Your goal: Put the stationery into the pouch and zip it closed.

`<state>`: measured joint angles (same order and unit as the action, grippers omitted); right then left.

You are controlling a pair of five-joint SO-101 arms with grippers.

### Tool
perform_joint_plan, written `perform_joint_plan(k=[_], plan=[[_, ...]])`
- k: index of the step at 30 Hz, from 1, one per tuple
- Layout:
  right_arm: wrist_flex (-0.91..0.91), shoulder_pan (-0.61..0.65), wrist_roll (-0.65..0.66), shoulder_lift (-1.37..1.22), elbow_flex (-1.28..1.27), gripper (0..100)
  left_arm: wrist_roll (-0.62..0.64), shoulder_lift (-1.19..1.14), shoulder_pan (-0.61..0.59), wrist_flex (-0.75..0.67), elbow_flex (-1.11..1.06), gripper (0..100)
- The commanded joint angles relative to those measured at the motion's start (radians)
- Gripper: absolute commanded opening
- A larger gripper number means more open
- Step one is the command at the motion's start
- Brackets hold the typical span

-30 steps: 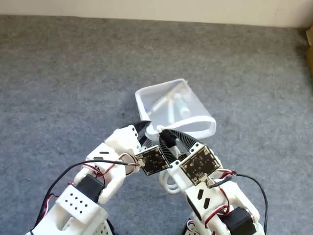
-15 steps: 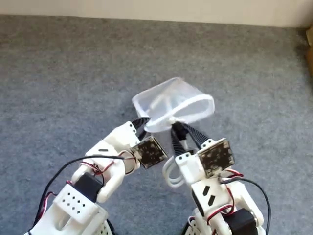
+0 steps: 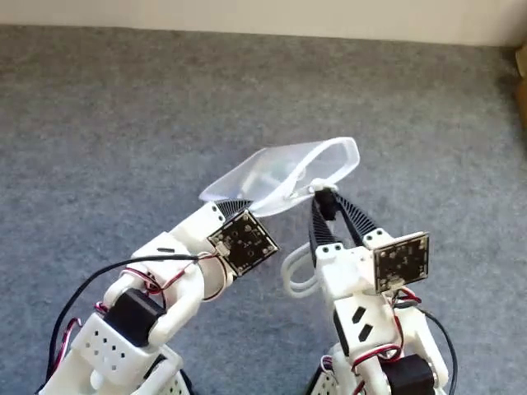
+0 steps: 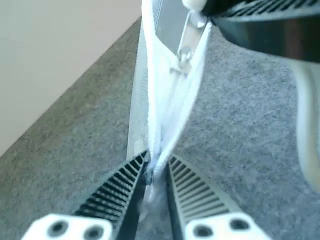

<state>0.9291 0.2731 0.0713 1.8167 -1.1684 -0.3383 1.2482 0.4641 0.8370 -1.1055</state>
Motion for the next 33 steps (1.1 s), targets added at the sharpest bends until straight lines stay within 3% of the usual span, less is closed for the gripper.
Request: perform_joint_plan(k=[1, 6, 16, 20, 25, 33], plan=[[-0.036, -0.044, -0.012, 0.008, 0.058, 0.5, 0.018, 0.157, -0.027, 0.094, 0.045, 1], [-0.022, 0.024, -0.005, 0.010, 0.059, 0.5, 0.018, 0.315, 0.002, 0.147, 0.035, 1], [0.045, 0.170, 0.071, 0.010, 0.062, 0.5, 0.017, 0.343, 0.035, 0.137, -0.044, 1], [0.045, 0.188, 0.072, 0.010, 0.058, 0.5, 0.021, 0.343, 0.036, 0.138, -0.042, 10], [0.081, 0.225, 0.103, 0.010, 0.064, 0.5, 0.127, 0.343, 0.036, 0.132, -0.039, 18], [0.097, 0.252, 0.120, 0.022, 0.062, 0.5, 0.129, 0.343, 0.036, 0.074, -0.030, 19]])
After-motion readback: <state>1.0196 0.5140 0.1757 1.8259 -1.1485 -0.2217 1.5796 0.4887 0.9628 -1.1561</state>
